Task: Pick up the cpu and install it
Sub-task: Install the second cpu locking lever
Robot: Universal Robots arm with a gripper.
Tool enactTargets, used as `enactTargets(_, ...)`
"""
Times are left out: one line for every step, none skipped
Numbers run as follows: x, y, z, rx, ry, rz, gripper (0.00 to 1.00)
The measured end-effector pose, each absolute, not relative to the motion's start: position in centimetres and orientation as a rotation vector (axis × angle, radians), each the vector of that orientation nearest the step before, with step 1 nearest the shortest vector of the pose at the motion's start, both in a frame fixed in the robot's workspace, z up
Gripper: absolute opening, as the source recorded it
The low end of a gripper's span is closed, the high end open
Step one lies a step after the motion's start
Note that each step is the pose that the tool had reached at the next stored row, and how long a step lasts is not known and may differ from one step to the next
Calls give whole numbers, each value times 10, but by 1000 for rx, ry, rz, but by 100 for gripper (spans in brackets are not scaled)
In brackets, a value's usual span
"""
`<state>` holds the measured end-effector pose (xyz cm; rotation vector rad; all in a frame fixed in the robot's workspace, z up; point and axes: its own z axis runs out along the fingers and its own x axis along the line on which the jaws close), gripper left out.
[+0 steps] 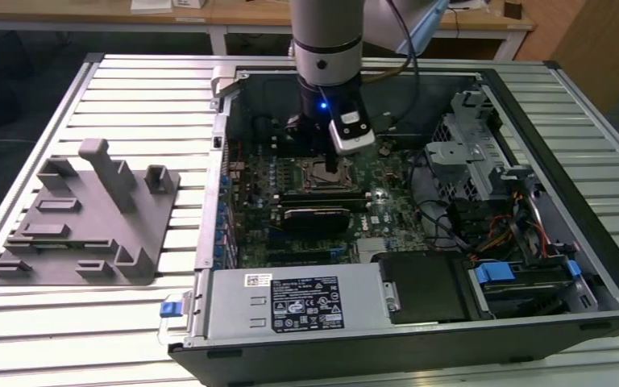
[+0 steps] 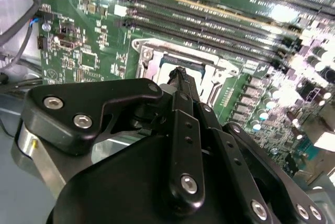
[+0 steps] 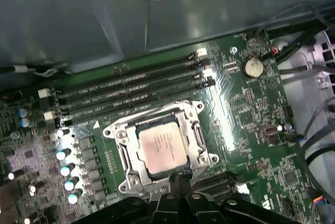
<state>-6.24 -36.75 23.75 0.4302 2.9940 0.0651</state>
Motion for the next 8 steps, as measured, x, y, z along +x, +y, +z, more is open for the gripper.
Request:
enactTargets(-62,-370,237,430,2994,65,11)
enactTargets(-62,-372,237,430,2994,65,11)
enactTargets(-62,-374,237,430,2994,65,11)
enactTargets(-62,-376,238,430,2994,66,11)
enactTargets(-62,-378,237,430,2994,66,11)
enactTargets(-62,-379,237,430,2994,66,11)
enactTargets(-62,-380,237,430,2994,66,11)
enactTargets(-62,-381,237,430,2995,66,11)
